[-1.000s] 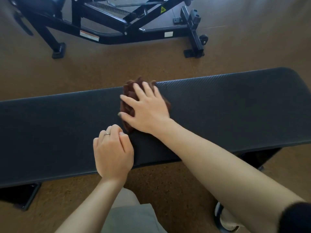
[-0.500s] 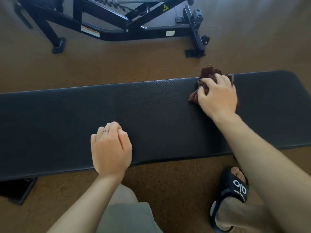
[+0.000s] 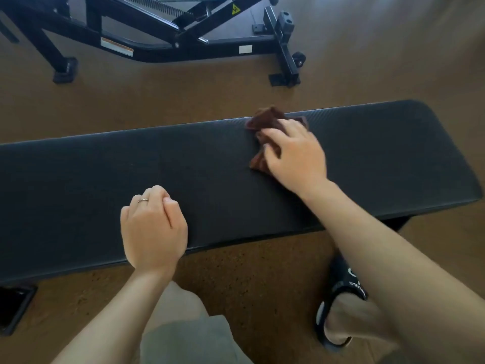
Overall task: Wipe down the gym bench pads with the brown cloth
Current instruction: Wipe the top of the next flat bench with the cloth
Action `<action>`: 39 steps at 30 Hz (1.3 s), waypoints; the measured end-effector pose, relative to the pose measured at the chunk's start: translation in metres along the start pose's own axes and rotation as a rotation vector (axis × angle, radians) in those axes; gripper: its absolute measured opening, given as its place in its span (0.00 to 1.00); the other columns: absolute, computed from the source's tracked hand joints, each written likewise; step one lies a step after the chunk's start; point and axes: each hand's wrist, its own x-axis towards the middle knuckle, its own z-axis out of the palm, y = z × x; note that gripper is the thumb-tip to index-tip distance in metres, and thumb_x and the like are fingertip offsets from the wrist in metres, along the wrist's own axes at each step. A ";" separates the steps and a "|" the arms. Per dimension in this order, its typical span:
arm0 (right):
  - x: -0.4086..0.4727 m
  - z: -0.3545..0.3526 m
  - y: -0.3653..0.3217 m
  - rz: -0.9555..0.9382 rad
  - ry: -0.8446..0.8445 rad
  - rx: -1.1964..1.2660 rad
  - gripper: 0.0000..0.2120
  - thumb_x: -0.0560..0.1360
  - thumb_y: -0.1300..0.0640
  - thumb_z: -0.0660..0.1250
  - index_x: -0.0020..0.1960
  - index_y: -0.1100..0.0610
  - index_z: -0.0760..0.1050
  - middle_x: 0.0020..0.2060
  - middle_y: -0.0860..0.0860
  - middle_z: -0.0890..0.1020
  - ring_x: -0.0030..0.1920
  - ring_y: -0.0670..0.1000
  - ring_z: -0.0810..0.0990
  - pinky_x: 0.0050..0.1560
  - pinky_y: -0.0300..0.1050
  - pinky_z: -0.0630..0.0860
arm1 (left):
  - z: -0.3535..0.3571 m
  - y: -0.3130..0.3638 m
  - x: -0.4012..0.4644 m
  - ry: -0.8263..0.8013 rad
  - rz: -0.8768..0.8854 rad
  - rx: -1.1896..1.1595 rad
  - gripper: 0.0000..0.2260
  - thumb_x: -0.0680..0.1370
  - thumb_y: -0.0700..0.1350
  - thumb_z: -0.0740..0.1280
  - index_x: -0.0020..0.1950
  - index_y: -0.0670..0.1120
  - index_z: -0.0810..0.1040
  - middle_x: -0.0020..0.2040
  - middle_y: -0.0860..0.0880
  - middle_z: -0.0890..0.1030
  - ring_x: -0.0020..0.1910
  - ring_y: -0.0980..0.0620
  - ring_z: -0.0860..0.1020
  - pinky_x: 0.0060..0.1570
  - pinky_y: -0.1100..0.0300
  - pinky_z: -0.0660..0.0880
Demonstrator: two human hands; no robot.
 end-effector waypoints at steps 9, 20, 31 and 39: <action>-0.086 0.008 -0.120 -0.068 -0.126 0.066 0.19 0.80 0.49 0.62 0.69 0.48 0.79 0.74 0.54 0.75 0.78 0.57 0.66 0.78 0.61 0.61 | 0.002 -0.001 0.001 0.001 0.009 0.015 0.10 0.80 0.43 0.52 0.40 0.46 0.68 0.34 0.48 0.72 0.33 0.47 0.69 0.41 0.51 0.65; -0.080 -0.040 0.016 0.320 0.031 -0.105 0.20 0.81 0.48 0.62 0.71 0.49 0.78 0.72 0.55 0.77 0.75 0.57 0.70 0.75 0.62 0.69 | -0.003 0.002 0.000 -0.004 0.001 -0.006 0.12 0.80 0.43 0.51 0.39 0.45 0.70 0.33 0.47 0.73 0.33 0.47 0.70 0.41 0.49 0.69; -0.117 -0.011 -0.088 -0.292 -0.188 0.005 0.20 0.83 0.48 0.60 0.73 0.47 0.76 0.76 0.51 0.73 0.79 0.55 0.65 0.79 0.56 0.62 | -0.006 -0.005 0.000 -0.014 0.028 -0.056 0.12 0.80 0.43 0.52 0.39 0.46 0.69 0.33 0.48 0.72 0.33 0.46 0.71 0.42 0.47 0.71; -0.045 -0.014 -0.007 0.265 -0.086 -0.157 0.22 0.84 0.47 0.57 0.76 0.48 0.73 0.79 0.56 0.68 0.81 0.59 0.61 0.81 0.62 0.58 | 0.000 -0.006 0.001 0.001 0.025 -0.019 0.12 0.80 0.43 0.53 0.39 0.46 0.70 0.32 0.50 0.71 0.32 0.47 0.70 0.41 0.48 0.71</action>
